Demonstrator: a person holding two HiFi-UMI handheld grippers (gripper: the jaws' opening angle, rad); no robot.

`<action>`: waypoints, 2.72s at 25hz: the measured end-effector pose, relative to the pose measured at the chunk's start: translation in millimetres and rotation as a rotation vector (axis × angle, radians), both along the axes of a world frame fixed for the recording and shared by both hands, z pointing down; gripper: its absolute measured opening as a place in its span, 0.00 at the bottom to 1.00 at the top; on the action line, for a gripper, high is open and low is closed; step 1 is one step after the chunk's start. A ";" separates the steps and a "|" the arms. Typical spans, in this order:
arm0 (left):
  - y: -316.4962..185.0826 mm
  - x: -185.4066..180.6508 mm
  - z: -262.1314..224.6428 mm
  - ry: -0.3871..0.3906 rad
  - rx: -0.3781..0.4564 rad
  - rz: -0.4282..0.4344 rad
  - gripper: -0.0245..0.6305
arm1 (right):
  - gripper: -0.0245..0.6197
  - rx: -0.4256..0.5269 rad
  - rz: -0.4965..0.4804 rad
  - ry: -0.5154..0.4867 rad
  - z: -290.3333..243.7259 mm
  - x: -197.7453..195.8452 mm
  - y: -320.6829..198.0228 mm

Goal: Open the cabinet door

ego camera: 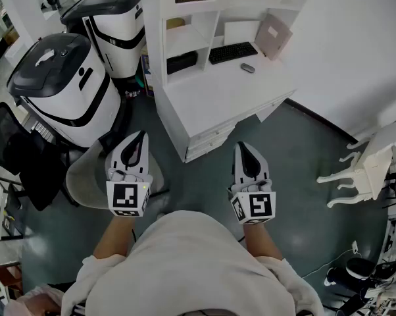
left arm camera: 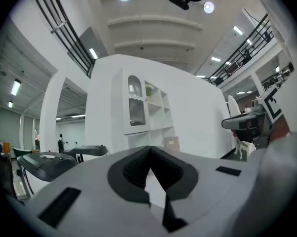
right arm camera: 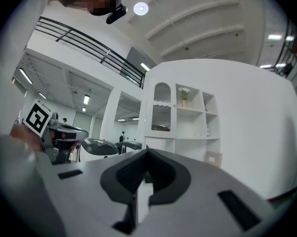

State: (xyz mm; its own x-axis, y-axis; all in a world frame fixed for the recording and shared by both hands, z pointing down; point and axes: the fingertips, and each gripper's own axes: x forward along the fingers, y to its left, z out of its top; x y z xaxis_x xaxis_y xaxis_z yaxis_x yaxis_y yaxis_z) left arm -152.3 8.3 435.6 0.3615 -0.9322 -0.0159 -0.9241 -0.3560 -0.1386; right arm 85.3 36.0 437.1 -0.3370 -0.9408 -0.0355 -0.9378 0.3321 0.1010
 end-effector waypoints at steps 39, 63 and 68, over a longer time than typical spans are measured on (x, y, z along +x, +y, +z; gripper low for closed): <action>-6.8 63.7 -4.0 -0.023 0.005 -0.061 0.04 | 0.04 -0.020 -0.077 -0.025 2.9 68.1 -16.2; -178.6 16.4 -0.8 0.007 0.022 0.002 0.04 | 0.04 0.078 0.050 0.034 -39.0 53.9 -166.5; -184.3 17.5 2.2 0.012 0.012 -0.036 0.04 | 0.04 0.070 0.021 0.021 -38.7 60.4 -178.7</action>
